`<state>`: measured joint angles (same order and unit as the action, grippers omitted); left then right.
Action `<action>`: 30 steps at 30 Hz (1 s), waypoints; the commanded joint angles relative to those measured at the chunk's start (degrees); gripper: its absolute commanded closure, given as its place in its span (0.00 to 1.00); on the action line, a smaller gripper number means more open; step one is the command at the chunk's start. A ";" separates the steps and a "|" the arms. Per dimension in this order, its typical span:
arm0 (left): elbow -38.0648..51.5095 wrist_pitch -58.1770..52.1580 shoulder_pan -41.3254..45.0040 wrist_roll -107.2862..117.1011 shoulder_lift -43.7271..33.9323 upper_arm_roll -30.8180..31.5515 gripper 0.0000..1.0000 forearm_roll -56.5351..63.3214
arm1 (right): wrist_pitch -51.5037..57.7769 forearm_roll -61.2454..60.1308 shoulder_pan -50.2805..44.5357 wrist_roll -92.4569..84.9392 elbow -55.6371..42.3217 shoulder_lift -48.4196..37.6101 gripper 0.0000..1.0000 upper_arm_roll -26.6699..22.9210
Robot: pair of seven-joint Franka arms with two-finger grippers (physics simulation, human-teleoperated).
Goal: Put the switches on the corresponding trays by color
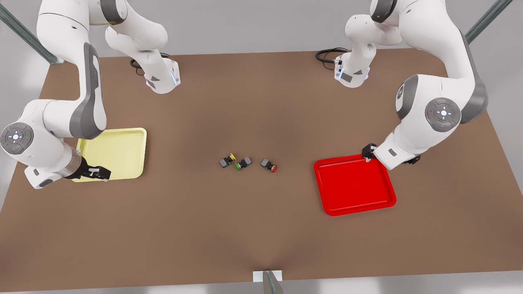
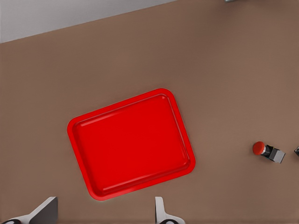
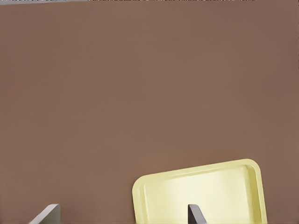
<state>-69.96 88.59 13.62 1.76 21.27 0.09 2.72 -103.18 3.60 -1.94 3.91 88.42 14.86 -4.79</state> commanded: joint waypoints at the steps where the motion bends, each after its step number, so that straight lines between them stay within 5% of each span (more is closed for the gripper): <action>1: 0.00 0.00 0.00 0.00 -0.01 0.00 0.00 0.01 | 0.09 0.00 -0.08 0.04 -0.09 0.09 0.00 0.04; 5: -0.88 -0.35 0.79 25.73 1.14 2.28 0.00 -3.07 | -0.53 -2.20 -0.17 0.57 -1.32 0.96 0.00 0.13; 12: -1.75 14.32 17.23 81.91 13.62 2.37 0.00 -8.25 | 2.29 -2.99 -9.66 20.25 -1.67 2.19 0.00 0.57; 27: -13.71 35.51 29.44 92.37 22.49 1.76 0.00 -3.60 | 8.00 -10.37 -17.75 48.10 -1.15 8.96 0.00 1.36; 30: -17.14 38.76 30.06 92.64 22.58 1.41 0.00 -3.42 | -0.51 -10.37 -21.70 51.55 3.59 8.87 0.00 1.62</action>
<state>-87.14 127.40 43.73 94.39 43.94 1.50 -1.16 -106.58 -6.90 -24.71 55.76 93.85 23.46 -3.17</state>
